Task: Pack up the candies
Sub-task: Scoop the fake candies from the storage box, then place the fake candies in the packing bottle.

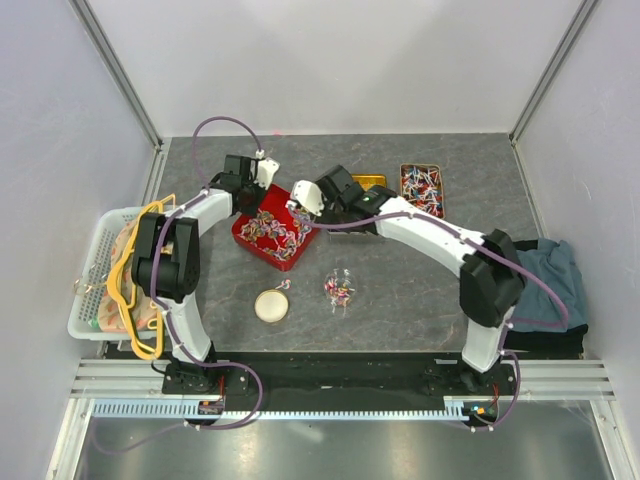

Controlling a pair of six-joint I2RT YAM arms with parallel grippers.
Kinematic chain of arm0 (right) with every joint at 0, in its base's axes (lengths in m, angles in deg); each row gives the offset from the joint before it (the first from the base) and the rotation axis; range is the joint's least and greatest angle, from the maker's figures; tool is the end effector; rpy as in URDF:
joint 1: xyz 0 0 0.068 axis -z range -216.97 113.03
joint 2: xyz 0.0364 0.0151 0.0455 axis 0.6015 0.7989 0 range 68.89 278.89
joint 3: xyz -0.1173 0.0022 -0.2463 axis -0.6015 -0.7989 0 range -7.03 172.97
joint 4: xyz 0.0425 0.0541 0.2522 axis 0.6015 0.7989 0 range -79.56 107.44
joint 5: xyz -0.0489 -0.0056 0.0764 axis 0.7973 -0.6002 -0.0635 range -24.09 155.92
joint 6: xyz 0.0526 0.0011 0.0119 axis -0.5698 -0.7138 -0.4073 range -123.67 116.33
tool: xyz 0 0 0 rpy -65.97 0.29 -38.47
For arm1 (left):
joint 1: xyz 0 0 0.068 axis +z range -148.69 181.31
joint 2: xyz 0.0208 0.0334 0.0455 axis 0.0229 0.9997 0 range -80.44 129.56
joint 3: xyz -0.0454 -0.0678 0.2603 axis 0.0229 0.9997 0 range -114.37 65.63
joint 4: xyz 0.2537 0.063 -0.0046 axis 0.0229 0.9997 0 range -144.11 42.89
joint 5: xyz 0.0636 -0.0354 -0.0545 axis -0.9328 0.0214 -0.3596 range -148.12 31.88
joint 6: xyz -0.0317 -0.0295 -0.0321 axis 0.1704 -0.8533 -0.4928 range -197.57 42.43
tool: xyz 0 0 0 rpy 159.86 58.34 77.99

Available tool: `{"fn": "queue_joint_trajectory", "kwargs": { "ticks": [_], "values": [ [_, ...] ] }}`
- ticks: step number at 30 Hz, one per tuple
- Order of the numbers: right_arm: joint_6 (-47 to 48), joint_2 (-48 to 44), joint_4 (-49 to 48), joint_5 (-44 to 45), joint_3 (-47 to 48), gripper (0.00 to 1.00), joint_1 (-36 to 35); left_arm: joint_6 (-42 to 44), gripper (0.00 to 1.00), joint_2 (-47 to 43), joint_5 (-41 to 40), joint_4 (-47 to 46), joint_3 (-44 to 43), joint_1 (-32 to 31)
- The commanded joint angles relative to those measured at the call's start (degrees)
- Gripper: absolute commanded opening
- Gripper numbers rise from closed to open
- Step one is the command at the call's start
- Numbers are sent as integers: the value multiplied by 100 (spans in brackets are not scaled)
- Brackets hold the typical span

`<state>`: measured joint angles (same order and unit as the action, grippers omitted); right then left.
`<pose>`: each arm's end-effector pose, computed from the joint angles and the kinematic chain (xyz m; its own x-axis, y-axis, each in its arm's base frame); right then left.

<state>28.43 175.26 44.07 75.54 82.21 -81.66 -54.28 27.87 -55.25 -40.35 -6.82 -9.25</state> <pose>0.2992 0.2877 0.2675 -0.1381 -0.8734 -0.4670 -0.8163 0.3675 -0.4457 0.4004 -0.0766 0.1858 -0.6028 0.5142 -0.6101 0.4935 0.8411 0.2212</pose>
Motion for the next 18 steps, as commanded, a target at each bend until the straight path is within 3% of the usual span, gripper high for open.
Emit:
{"fn": "queue_joint_trajectory", "kwargs": {
  "ticks": [1,8,18],
  "values": [
    [507,-1002,738,-452,-204,0,39,-141,2,41,64,-163,-314,125],
    [1167,-1601,2137,-506,-793,0,48,-140,2,76,160,-146,-305,195],
    [1527,-1830,2974,-410,-1057,0,-215,-105,2,-108,372,-5,-288,222]
  ]
}}
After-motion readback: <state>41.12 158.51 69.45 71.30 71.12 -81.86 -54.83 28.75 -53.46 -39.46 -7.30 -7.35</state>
